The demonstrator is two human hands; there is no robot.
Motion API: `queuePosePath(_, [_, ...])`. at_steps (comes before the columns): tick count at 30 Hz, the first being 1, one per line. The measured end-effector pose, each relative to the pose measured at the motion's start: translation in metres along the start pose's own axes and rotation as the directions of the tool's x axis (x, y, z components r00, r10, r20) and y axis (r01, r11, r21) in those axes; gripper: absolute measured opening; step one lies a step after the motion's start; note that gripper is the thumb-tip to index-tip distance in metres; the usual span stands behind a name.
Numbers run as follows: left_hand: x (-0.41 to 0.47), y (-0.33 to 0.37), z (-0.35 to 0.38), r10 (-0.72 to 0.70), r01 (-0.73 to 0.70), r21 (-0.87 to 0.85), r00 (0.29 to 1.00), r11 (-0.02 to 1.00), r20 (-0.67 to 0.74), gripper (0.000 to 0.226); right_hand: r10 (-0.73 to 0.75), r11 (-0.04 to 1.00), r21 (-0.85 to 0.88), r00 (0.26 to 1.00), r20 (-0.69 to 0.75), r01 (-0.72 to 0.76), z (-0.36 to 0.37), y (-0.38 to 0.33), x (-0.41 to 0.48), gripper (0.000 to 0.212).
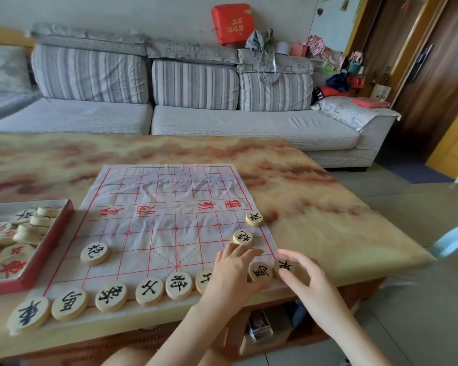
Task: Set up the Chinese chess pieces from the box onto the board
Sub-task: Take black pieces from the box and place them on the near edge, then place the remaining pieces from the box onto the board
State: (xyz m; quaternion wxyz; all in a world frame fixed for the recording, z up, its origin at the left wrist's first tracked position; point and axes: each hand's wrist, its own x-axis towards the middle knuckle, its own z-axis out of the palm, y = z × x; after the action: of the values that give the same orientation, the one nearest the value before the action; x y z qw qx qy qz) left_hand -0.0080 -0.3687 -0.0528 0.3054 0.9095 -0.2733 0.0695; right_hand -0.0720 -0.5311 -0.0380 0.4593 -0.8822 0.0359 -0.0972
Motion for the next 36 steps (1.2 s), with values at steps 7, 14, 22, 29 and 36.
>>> queuePosePath(7, [-0.009, -0.025, -0.041, -0.034, 0.022, -0.118, 0.994, 0.993, -0.104, 0.045, -0.042, 0.999, -0.003, 0.998, 0.051, 0.042, 0.023, -0.031, 0.009, 0.031])
queuePosePath(14, [-0.041, -0.077, -0.106, -0.157, 0.147, -0.061, 0.963, 0.987, -0.218, 0.035, -0.144, 0.989, 0.009, 0.98, 0.135, 0.144, 0.061, -0.063, 0.024, 0.034])
queuePosePath(22, [-0.109, -0.159, -0.182, -0.396, 0.398, -0.075, 0.843, 0.914, -0.364, 0.026, -0.229, 0.973, 0.051, 0.928, 0.293, 0.224, 0.141, -0.114, 0.041, 0.035])
queuePosePath(29, [-0.157, -0.213, -0.229, -0.528, 0.555, -0.088, 0.714, 0.827, -0.46, 0.031, -0.306, 0.949, 0.067, 0.845, 0.439, 0.309, 0.217, -0.166, 0.051, 0.038])
queuePosePath(36, [-0.177, -0.248, -0.252, -0.552, 0.616, -0.086, 0.625, 0.783, -0.551, 0.032, -0.374, 0.919, 0.085, 0.783, 0.497, 0.385, 0.276, -0.213, 0.061, 0.037])
